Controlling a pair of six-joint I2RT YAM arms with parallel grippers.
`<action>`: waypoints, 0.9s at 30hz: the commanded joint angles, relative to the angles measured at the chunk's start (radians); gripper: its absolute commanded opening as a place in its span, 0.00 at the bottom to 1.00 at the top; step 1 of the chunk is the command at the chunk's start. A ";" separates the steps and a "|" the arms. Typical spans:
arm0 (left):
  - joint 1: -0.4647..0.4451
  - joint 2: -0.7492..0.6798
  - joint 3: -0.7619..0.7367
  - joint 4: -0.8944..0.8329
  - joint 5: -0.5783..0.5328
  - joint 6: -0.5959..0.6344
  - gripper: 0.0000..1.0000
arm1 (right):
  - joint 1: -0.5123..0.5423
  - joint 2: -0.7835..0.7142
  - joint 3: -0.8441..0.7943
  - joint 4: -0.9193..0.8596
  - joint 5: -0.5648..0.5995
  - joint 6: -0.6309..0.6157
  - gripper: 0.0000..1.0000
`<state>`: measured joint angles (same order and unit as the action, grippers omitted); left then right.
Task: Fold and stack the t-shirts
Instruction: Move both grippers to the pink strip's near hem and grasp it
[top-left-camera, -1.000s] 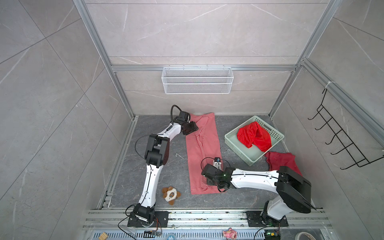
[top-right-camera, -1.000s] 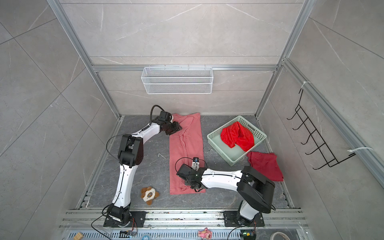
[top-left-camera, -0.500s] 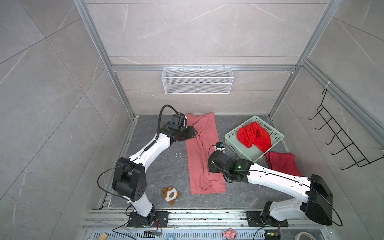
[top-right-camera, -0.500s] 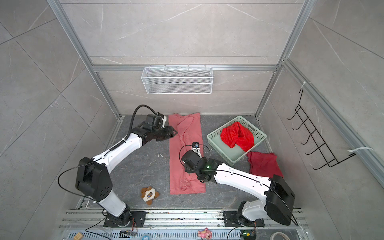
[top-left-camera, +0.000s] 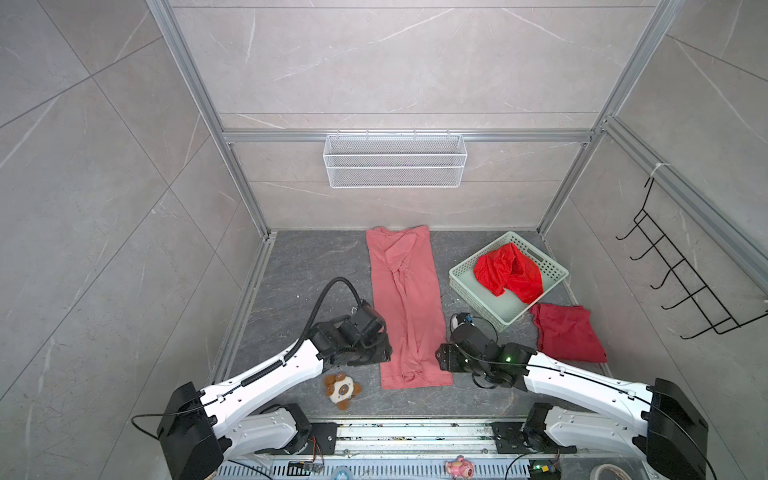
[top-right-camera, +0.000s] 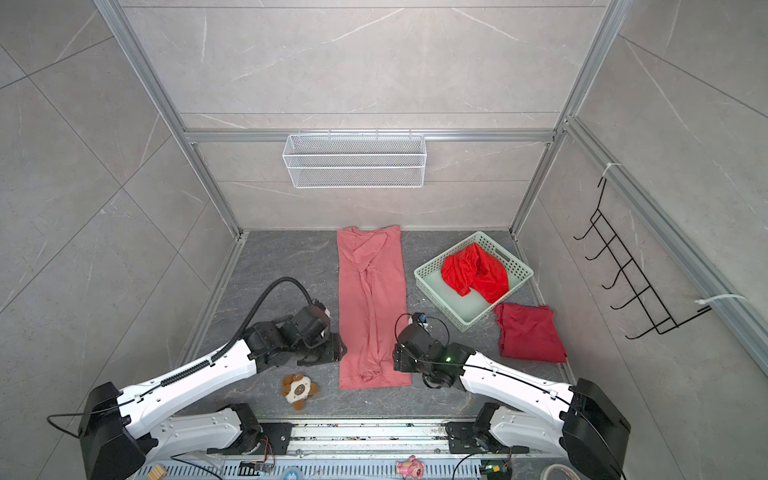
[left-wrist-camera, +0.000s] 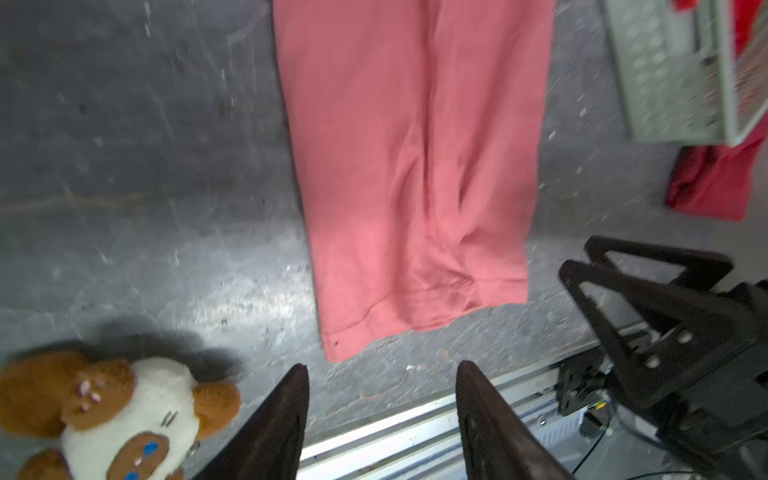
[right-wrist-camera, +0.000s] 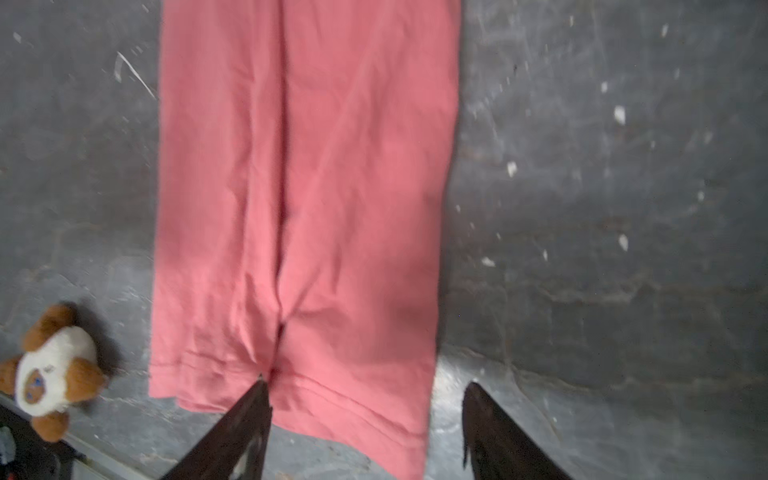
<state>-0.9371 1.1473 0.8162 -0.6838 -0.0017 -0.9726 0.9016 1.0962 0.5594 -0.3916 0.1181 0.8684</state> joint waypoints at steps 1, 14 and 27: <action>-0.060 -0.001 -0.069 0.006 -0.036 -0.134 0.59 | 0.000 -0.062 -0.055 0.030 -0.047 0.117 0.74; -0.080 0.054 -0.215 0.315 0.046 -0.127 0.60 | 0.038 -0.014 -0.152 0.037 -0.080 0.253 0.71; -0.080 0.118 -0.262 0.341 0.088 -0.143 0.56 | 0.069 0.100 -0.141 0.104 -0.060 0.281 0.61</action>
<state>-1.0145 1.2861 0.5735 -0.3511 0.0811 -1.0981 0.9623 1.1538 0.4297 -0.2409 0.0601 1.1267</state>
